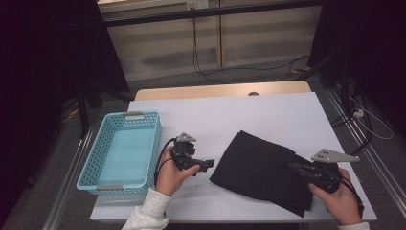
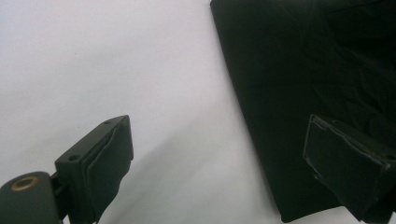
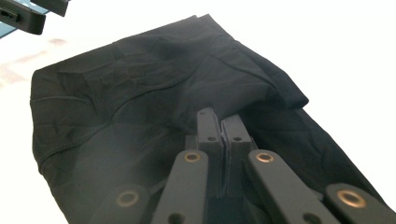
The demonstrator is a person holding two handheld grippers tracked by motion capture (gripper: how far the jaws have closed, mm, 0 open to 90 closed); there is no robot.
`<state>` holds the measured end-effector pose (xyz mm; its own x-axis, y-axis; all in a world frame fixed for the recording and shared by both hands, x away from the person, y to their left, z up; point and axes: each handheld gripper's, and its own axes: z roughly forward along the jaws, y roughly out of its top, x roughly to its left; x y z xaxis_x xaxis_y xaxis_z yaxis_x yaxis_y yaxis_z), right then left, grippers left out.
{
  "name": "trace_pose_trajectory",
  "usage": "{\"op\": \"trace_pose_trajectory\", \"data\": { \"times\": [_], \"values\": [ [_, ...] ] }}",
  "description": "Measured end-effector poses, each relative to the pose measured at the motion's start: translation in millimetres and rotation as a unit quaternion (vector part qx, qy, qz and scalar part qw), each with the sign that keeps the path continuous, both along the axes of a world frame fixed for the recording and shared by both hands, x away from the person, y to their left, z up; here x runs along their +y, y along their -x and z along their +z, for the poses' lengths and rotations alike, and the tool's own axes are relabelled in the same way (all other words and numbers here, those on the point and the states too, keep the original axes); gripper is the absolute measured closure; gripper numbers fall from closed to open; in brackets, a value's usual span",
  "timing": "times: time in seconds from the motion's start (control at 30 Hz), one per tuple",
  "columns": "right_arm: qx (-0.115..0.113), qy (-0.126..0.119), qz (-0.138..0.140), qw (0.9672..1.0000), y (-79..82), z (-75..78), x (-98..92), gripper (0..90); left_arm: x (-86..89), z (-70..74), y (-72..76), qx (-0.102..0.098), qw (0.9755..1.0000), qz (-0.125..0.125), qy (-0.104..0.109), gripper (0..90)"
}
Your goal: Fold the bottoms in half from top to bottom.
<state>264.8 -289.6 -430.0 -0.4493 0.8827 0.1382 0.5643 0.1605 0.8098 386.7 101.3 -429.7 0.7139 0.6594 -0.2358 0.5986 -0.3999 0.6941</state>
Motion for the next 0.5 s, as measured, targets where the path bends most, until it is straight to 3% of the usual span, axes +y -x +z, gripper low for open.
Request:
{"op": "trace_pose_trajectory", "data": {
  "times": [0.5],
  "values": [
    [-0.005,-0.005,-0.012,0.9999,11.1,2.3,-8.8,88.8,-0.7,1.8,0.2,-0.001,1.0,-0.002,0.003,8.4]
  ]
}}
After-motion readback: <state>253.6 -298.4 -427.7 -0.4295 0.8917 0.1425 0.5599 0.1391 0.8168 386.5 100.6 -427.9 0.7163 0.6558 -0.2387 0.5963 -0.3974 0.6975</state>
